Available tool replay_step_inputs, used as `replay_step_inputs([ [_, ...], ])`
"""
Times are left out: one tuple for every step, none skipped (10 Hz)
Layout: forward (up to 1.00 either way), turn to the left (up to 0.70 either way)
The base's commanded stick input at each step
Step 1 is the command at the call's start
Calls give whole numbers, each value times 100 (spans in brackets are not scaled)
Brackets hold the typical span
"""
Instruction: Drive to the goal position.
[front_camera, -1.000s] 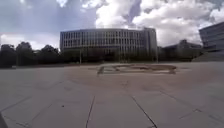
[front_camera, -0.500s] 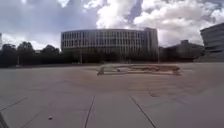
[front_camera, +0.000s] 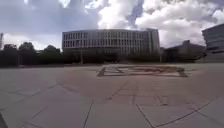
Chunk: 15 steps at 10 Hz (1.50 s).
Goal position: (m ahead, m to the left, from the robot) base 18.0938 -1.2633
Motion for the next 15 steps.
replay_step_inputs([
  [70, 12],
  [70, 6],
  [70, 2],
  [70, 2],
  [70, 2],
  [70, 2],
  [70, 2],
  [70, 1],
  [70, 0],
  [70, 2],
  [70, 2],
  [70, 2],
  [70, 2],
  [70, 2],
  [70, 2],
])
